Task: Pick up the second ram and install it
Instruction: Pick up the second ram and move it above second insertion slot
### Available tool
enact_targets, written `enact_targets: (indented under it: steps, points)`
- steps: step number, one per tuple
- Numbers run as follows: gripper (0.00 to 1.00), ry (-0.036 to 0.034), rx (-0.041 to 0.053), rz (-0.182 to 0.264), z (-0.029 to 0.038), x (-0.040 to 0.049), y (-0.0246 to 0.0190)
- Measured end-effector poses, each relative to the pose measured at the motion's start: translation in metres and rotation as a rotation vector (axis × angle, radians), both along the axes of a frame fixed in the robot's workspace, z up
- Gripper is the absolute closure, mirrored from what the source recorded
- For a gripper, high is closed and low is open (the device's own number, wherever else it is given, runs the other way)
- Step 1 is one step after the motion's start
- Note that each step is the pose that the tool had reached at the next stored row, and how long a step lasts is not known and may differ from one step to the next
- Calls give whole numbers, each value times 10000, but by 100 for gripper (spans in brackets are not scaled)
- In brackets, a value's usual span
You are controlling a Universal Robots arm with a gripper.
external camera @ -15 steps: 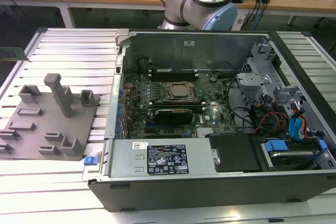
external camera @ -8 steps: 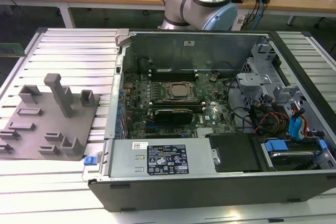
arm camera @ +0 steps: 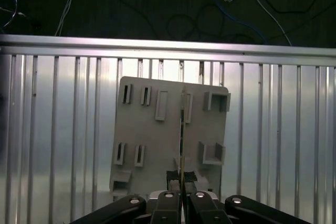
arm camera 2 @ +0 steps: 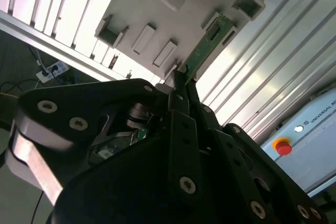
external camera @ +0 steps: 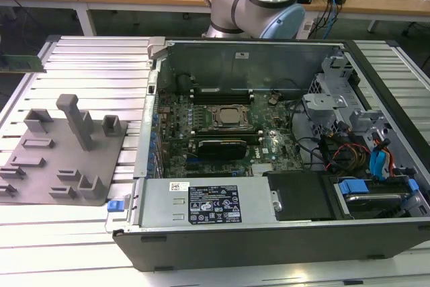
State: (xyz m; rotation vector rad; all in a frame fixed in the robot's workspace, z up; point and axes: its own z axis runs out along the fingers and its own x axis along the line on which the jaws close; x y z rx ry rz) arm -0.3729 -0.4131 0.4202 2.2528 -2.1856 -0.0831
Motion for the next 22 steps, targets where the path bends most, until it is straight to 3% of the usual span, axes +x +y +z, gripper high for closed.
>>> enact_targets:
  steps: [6, 15, 20, 22]
  points:
    - [86, 1, 0, 0, 0, 156, 0]
    - [86, 0, 0, 0, -1, 630, 10]
    - [86, 1, 0, 1, -2, 862, 24]
    - [86, 1, 0, 1, -2, 903, 26]
